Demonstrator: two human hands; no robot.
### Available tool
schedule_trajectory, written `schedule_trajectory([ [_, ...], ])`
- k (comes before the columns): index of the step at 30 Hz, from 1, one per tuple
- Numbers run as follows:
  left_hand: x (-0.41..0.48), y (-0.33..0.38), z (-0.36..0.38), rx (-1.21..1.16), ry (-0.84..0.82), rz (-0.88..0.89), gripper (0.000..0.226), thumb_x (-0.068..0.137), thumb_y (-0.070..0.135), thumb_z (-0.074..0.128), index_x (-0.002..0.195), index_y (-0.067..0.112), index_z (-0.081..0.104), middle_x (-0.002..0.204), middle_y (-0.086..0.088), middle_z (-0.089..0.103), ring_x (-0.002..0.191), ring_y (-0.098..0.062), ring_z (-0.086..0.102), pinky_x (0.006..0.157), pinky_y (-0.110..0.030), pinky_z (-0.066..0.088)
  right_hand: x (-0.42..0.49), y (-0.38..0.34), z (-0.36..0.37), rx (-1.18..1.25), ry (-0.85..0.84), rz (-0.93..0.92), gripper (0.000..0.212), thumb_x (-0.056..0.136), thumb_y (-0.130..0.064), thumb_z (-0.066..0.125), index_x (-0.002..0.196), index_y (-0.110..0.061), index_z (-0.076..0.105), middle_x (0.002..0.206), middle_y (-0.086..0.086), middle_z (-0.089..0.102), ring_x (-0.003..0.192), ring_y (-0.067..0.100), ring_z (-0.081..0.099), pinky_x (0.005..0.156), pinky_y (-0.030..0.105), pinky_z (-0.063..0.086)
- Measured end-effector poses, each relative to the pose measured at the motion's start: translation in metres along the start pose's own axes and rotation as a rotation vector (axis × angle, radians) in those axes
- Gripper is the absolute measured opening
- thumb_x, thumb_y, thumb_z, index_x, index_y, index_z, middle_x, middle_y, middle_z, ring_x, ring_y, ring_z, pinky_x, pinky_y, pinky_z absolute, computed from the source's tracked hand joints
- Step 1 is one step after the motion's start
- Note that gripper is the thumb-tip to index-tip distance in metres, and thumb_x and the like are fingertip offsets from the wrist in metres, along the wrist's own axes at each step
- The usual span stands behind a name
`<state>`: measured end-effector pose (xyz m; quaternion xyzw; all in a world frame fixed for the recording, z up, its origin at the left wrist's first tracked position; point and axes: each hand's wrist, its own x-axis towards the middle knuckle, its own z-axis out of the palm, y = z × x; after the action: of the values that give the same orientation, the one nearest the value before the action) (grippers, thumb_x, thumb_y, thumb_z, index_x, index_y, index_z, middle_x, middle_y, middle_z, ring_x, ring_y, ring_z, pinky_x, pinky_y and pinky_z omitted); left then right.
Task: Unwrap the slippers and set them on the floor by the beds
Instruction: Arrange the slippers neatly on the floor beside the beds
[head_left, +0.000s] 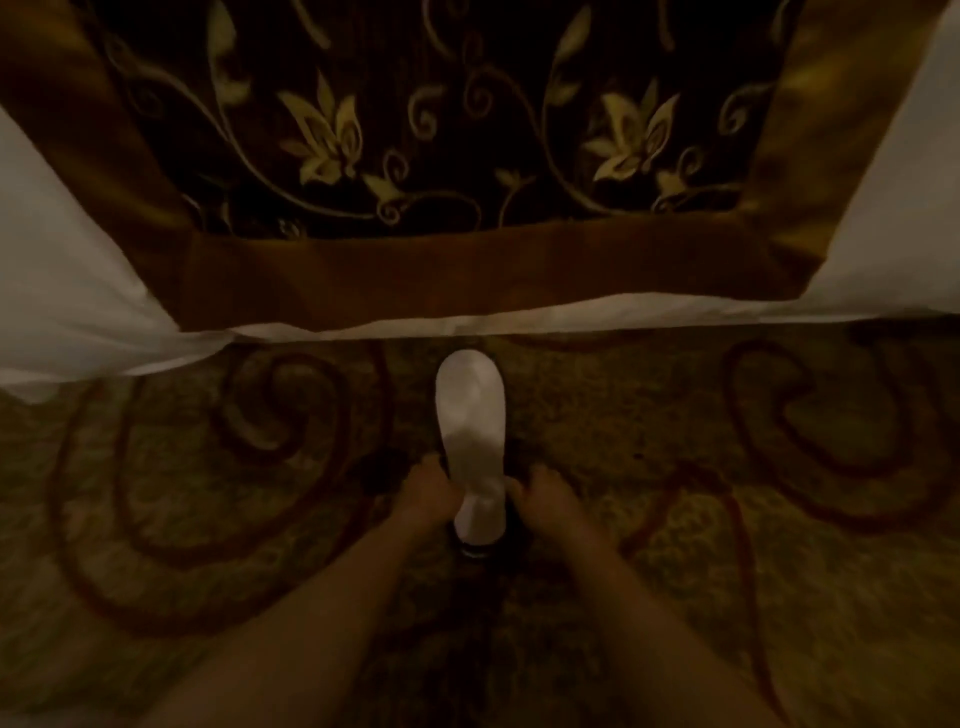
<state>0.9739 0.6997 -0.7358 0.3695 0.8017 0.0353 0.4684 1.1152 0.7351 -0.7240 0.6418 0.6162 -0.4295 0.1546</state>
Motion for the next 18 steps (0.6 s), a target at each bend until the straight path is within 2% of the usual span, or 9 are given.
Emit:
schedule_trajectory([
  [2, 0.024, -0.005, 0.014, -0.078, 0.035, -0.023, 0.04, 0.093, 0.027, 0.05, 0.126, 0.003, 0.05, 0.129, -0.018, 0.054, 0.114, -0.033, 0.056, 0.089, -0.036, 0.048, 0.029, 0.0, 0.017, 0.016, 0.035, -0.039, 0.054, 0.096, -0.04, 0.04, 0.137, -0.005, 0.035, 0.136, 0.019, 0.046, 0.119, 0.035, 0.049, 0.099, 0.042, 0.045],
  [6, 0.046, -0.005, 0.029, -0.248, 0.112, -0.163, 0.056, 0.093, 0.021, 0.049, 0.14, -0.003, 0.031, 0.142, -0.022, 0.04, 0.125, -0.037, 0.046, 0.102, -0.042, 0.044, 0.05, -0.007, 0.042, 0.156, 0.17, -0.063, 0.065, 0.088, -0.04, 0.053, 0.138, -0.003, 0.032, 0.134, 0.02, 0.049, 0.12, 0.037, 0.049, 0.101, 0.044, 0.042],
  [8, 0.047, -0.008, 0.03, -0.402, 0.124, -0.181, 0.06, 0.09, 0.017, 0.052, 0.142, -0.001, 0.028, 0.144, -0.022, 0.038, 0.128, -0.037, 0.043, 0.106, -0.043, 0.041, 0.051, -0.006, 0.048, 0.264, 0.183, -0.083, 0.065, 0.089, -0.039, 0.055, 0.138, -0.003, 0.033, 0.136, 0.02, 0.048, 0.121, 0.036, 0.049, 0.101, 0.04, 0.042],
  [11, 0.041, -0.009, 0.03, -0.761, 0.091, -0.169, 0.053, 0.09, 0.017, 0.056, 0.138, 0.001, 0.04, 0.137, -0.02, 0.049, 0.122, -0.036, 0.05, 0.103, -0.041, 0.044, 0.048, -0.002, 0.041, 0.545, 0.229, -0.037, 0.057, 0.086, -0.035, 0.062, 0.128, 0.0, 0.049, 0.126, 0.019, 0.059, 0.115, 0.034, 0.056, 0.084, 0.028, 0.043],
  [13, 0.038, -0.01, 0.029, -0.955, 0.049, -0.171, 0.048, 0.089, 0.016, 0.06, 0.133, 0.001, 0.047, 0.13, -0.021, 0.056, 0.114, -0.037, 0.056, 0.099, -0.046, 0.048, 0.047, 0.004, 0.033, 0.631, 0.33, -0.016, 0.049, 0.084, -0.033, 0.066, 0.117, 0.002, 0.06, 0.115, 0.018, 0.065, 0.108, 0.034, 0.06, 0.079, 0.024, 0.04],
  [15, 0.036, -0.011, 0.028, -0.961, 0.043, -0.133, 0.047, 0.088, 0.015, 0.062, 0.131, 0.002, 0.049, 0.126, -0.02, 0.057, 0.109, -0.035, 0.058, 0.096, -0.046, 0.05, 0.046, 0.013, 0.024, 0.672, 0.424, 0.019, 0.044, 0.084, -0.031, 0.067, 0.112, 0.003, 0.063, 0.112, 0.018, 0.067, 0.104, 0.033, 0.062, 0.079, 0.026, 0.043],
  [18, 0.037, -0.016, 0.024, -0.886, 0.096, -0.073, 0.049, 0.09, 0.02, 0.061, 0.134, 0.007, 0.044, 0.131, -0.015, 0.053, 0.115, -0.031, 0.053, 0.096, -0.037, 0.047, 0.05, 0.032, 0.011, 0.675, 0.555, 0.101, 0.045, 0.087, -0.026, 0.063, 0.116, 0.008, 0.06, 0.119, 0.024, 0.063, 0.109, 0.036, 0.059, 0.093, 0.037, 0.046],
])
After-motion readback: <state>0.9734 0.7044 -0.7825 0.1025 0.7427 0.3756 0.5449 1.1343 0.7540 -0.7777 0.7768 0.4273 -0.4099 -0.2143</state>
